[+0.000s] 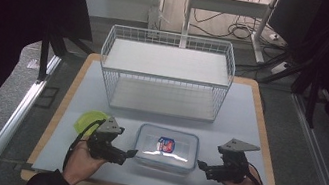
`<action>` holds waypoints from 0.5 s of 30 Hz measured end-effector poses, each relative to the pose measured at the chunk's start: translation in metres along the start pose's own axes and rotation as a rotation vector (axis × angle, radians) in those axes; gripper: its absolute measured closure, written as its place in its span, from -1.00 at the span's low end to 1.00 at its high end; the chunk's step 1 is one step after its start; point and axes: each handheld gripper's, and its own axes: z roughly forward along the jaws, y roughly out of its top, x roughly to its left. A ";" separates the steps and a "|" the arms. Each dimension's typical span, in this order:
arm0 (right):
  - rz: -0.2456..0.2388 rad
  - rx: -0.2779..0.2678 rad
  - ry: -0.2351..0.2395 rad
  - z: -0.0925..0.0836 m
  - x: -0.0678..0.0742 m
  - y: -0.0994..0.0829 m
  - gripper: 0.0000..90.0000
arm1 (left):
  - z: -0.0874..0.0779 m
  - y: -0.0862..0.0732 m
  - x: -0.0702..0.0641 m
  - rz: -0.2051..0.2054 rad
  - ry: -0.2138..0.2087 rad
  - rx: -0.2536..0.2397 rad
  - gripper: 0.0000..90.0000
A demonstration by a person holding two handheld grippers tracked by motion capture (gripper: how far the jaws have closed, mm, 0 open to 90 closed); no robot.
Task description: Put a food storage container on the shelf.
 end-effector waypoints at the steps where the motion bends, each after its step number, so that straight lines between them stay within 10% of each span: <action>1: 0.007 -0.003 0.012 0.001 0.001 0.002 -0.85 | 0.002 0.002 0.001 -0.002 -0.003 0.002 -0.86; 15: 0.108 0.094 0.172 0.037 0.008 0.010 -0.98 | 0.043 0.014 0.016 -0.113 -0.174 0.095 -0.97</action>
